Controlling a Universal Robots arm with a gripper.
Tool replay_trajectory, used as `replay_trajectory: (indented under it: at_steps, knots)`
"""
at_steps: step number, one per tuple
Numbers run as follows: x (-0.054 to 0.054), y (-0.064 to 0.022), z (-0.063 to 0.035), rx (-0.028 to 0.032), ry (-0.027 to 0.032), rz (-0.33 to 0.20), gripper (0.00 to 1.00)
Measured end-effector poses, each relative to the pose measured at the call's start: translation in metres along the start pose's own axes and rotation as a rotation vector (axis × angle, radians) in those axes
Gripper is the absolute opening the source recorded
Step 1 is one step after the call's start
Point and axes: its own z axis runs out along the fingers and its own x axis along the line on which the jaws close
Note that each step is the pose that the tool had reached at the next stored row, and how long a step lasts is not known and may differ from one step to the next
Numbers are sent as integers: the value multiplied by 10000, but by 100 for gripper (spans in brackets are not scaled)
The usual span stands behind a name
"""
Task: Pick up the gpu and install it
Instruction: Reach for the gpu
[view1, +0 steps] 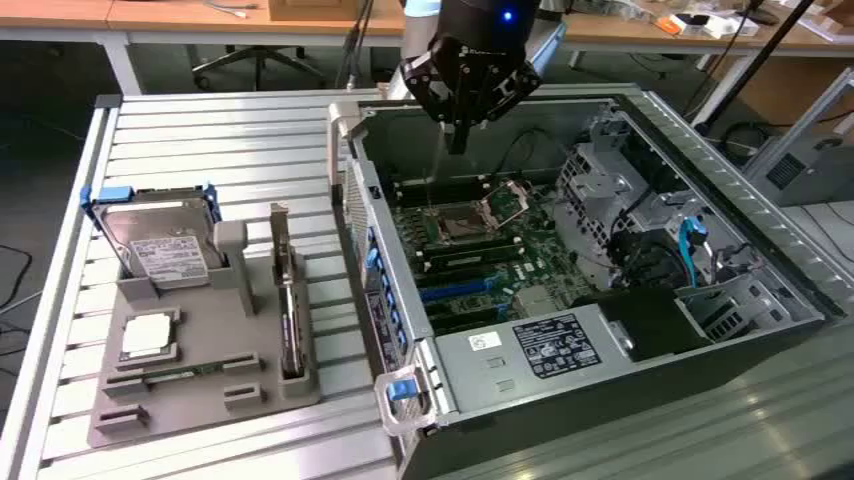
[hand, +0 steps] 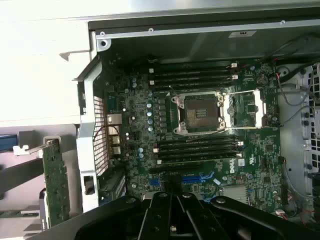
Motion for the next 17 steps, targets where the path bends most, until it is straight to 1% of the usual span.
replay_trajectory:
  at_steps: [9, 17]
  knots:
    - [11, -1, 0, 0, 0, 0, 11]
    - [44, -3, -1, 0, 0, 0, 11]
